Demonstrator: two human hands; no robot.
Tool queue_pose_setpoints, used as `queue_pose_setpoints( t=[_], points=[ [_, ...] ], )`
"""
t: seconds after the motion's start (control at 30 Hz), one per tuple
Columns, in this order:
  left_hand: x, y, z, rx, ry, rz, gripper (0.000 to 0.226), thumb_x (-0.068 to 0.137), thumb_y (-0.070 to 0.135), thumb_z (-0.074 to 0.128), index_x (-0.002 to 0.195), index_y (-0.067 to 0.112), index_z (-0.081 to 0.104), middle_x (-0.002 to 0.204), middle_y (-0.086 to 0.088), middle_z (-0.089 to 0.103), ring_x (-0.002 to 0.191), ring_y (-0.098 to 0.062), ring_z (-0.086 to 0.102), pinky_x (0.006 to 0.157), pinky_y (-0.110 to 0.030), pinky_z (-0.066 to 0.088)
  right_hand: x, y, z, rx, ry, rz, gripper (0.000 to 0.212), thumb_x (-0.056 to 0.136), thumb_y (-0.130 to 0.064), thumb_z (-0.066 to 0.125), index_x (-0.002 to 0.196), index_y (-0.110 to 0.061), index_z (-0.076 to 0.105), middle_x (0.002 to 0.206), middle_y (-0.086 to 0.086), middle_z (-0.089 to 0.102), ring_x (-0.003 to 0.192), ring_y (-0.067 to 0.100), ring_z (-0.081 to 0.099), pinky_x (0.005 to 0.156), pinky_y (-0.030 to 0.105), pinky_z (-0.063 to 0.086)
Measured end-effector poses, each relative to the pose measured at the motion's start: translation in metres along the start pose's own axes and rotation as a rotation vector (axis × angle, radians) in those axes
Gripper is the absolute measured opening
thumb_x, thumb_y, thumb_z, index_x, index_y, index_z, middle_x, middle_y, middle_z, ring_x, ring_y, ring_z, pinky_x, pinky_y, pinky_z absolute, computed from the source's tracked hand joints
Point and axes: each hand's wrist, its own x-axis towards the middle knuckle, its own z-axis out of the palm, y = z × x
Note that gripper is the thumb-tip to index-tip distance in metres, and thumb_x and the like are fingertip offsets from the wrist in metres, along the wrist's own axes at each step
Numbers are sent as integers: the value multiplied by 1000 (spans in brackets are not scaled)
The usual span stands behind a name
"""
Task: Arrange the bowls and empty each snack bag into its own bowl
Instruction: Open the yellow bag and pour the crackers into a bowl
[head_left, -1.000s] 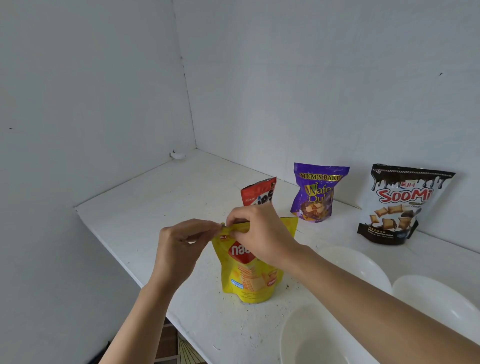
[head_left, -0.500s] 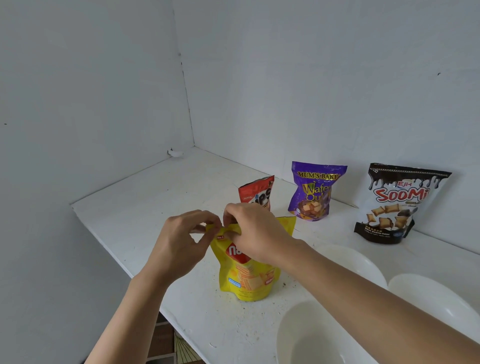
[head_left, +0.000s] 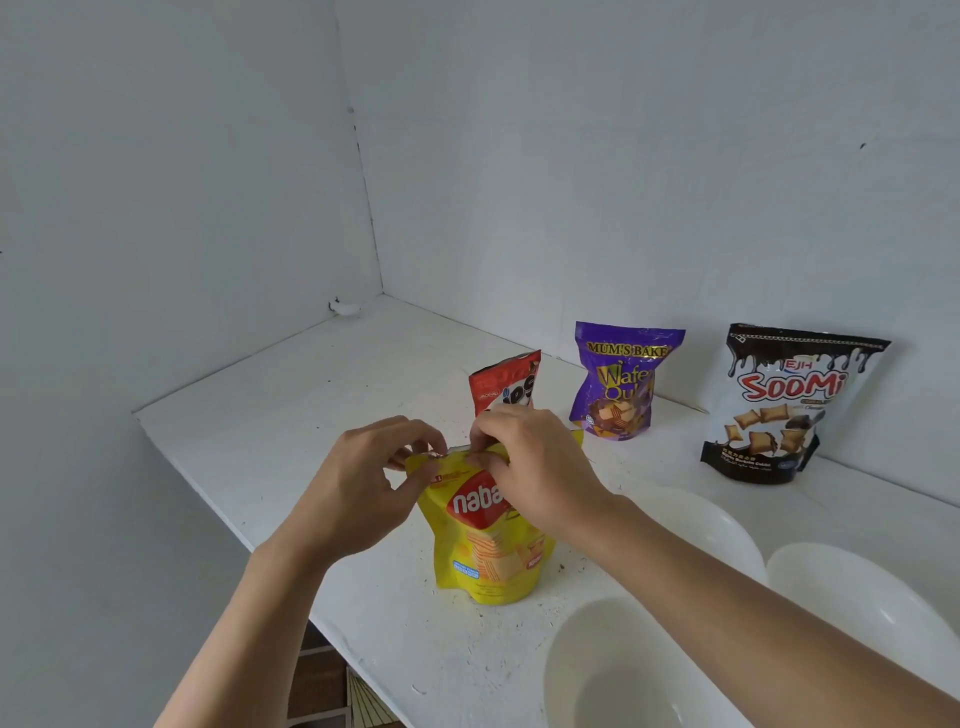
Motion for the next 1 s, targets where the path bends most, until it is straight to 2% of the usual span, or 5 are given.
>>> queue_pose_setpoints(
  t=[0.17, 0.47, 0.63, 0.77, 1.0],
  points=[
    [17, 12, -2, -53, -171, -85, 6, 97, 35, 63, 98, 37, 68, 88, 13, 70, 77, -7, 69, 72, -29, 59, -3, 6, 0, -20, 72, -69, 6, 80, -13, 80, 82, -17, 75, 90, -5, 63, 93, 17, 57, 78, 34, 38],
    [42, 23, -4, -241, -443, -259, 11, 93, 29, 71, 95, 23, 80, 87, 6, 78, 82, -11, 74, 72, -24, 59, -17, 17, -5, 58, 103, -120, 5, 79, -18, 80, 83, -18, 76, 86, -9, 65, 89, 14, 56, 76, 32, 34],
    [47, 28, -1, -328, -486, -438, 10, 88, 13, 76, 81, 9, 81, 69, -4, 73, 65, -11, 65, 67, -24, 54, -21, 19, -12, 68, 59, -197, 5, 80, -25, 78, 80, -20, 76, 88, -14, 69, 96, 10, 53, 83, 26, 25],
    [46, 31, 1, -335, -481, -374, 6, 87, 10, 75, 85, 9, 81, 76, -11, 76, 67, -13, 68, 67, -23, 55, -22, 21, -14, 41, 57, -209, 8, 79, -28, 77, 81, -20, 76, 88, -14, 70, 97, 9, 51, 81, 28, 23],
    [46, 35, -4, -148, -502, -199, 15, 81, 4, 75, 81, 18, 78, 71, 3, 74, 66, -6, 68, 66, -18, 54, -21, 14, -19, 35, -29, -166, 8, 84, -30, 76, 84, -21, 75, 88, -14, 69, 97, 15, 51, 81, 35, 30]
  ],
)
